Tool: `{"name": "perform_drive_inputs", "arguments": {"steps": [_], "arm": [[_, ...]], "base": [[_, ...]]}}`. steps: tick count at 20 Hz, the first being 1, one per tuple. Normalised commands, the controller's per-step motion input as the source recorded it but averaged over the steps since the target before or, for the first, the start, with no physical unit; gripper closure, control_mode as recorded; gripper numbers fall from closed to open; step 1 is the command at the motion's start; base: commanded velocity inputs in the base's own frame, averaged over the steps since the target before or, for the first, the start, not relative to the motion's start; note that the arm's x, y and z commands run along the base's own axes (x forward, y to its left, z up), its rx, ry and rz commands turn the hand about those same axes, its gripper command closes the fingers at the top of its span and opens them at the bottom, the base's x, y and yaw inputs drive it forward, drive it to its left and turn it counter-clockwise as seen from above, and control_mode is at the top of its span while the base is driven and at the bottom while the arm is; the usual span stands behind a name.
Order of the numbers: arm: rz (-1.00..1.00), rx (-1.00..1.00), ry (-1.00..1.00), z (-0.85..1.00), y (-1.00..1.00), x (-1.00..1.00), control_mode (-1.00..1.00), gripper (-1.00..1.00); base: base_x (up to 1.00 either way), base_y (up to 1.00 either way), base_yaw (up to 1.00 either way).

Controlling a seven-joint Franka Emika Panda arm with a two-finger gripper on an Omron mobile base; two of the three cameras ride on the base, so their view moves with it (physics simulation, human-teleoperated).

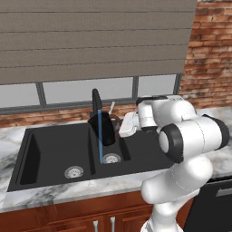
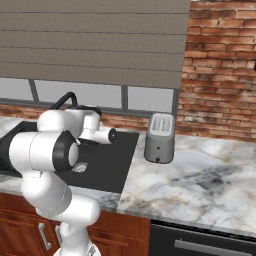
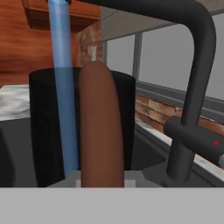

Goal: Turn on the sink faucet and place the jug under the water for a few seconds to fill it up.

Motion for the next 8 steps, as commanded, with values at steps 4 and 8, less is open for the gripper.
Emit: {"name": "perform_drive_inputs", "arguments": {"steps": [4, 8], "arm": [[0.01, 0.00, 0.00, 0.00, 0.00, 0.00, -1.00, 1.00], [0.01, 0.00, 0.00, 0.00, 0.00, 0.00, -1.00, 1.00]], "base": [[0.00, 0.00, 0.00], [0.00, 0.00, 0.00]]}}
